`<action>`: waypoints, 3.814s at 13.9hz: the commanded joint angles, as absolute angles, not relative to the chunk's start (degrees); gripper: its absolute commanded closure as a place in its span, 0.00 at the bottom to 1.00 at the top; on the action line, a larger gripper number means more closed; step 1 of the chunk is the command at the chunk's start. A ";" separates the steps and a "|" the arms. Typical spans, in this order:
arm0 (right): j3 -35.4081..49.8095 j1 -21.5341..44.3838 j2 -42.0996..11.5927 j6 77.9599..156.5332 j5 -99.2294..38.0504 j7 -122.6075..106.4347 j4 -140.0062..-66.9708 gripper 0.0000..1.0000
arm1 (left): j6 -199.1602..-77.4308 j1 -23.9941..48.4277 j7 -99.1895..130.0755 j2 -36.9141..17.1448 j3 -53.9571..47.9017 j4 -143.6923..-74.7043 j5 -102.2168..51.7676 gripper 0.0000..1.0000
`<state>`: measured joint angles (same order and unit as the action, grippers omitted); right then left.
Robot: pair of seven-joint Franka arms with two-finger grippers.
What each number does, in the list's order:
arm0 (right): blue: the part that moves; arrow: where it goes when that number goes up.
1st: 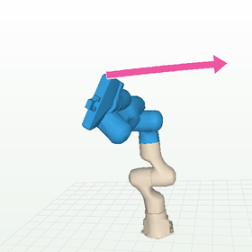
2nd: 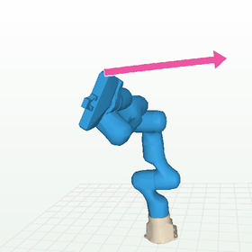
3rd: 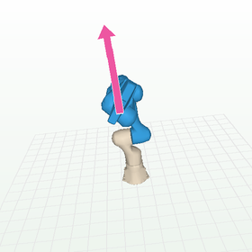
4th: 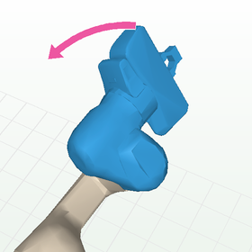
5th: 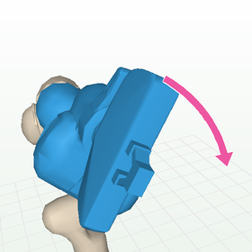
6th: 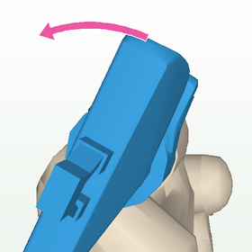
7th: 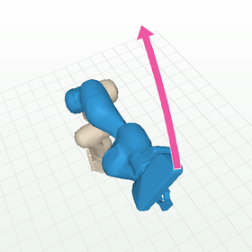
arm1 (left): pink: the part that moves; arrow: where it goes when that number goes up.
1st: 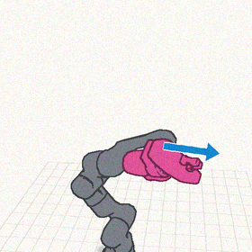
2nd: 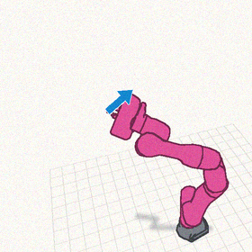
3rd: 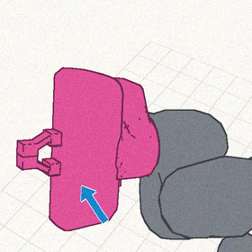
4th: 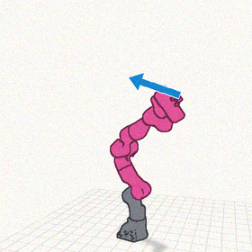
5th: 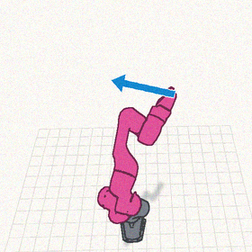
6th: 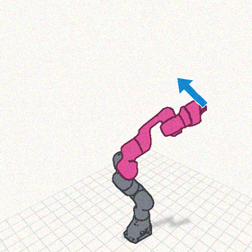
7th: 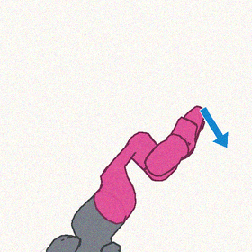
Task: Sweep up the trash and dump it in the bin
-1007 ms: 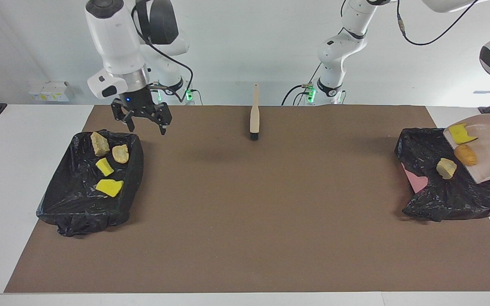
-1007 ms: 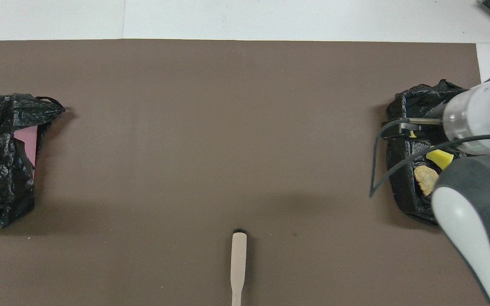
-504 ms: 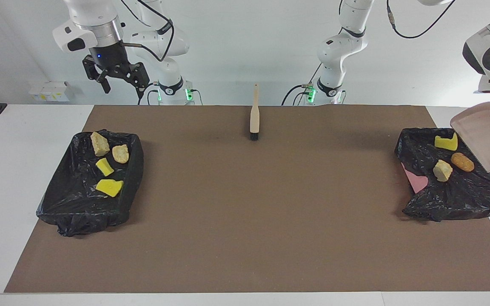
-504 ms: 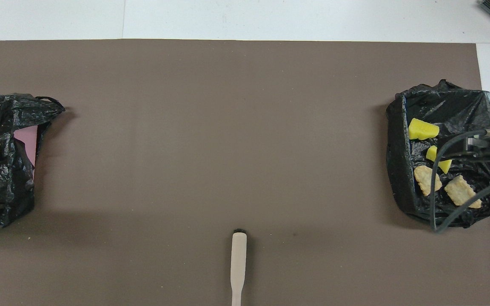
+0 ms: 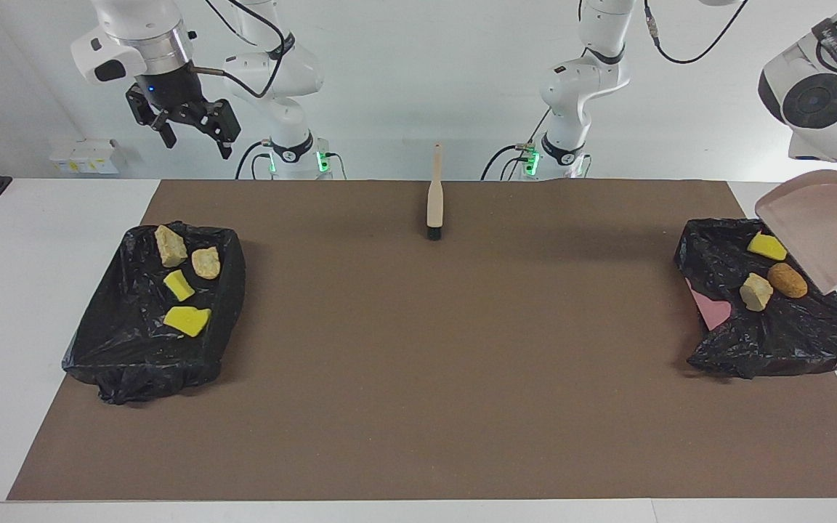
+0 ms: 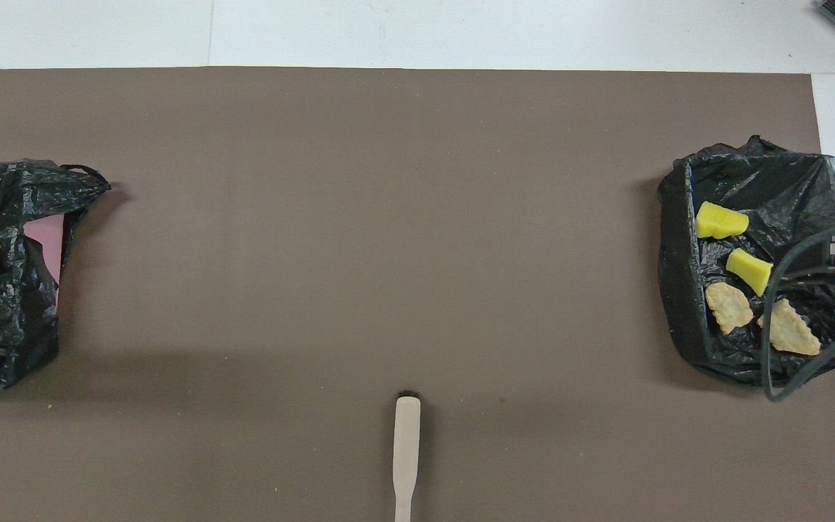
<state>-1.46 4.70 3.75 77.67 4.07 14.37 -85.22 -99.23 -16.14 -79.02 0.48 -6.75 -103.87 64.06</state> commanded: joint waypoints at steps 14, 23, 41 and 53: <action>-2.02 4.04 4.40 80.43 1.58 5.89 -85.78 0.00 | -80.95 2.45 -55.22 2.55 -6.85 -104.68 49.96 1.00; -1.85 4.48 0.53 79.89 -1.23 5.98 -80.86 0.00 | -84.63 5.54 -22.53 3.69 -6.86 -105.38 15.24 1.00; -2.11 4.04 0.62 79.28 -0.62 5.89 -80.95 0.00 | -112.56 30.66 29.16 -6.92 -7.21 -104.85 -2.72 1.00; -2.20 3.96 0.88 79.10 -0.70 5.89 -81.04 0.00 | -123.59 34.37 35.68 -17.85 -9.49 -105.12 -3.43 0.29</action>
<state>-2.33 4.77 0.49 79.46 -0.16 7.39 -81.12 -124.32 34.88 35.17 -18.88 -10.04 -104.99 -2.99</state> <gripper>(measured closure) 0.000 0.678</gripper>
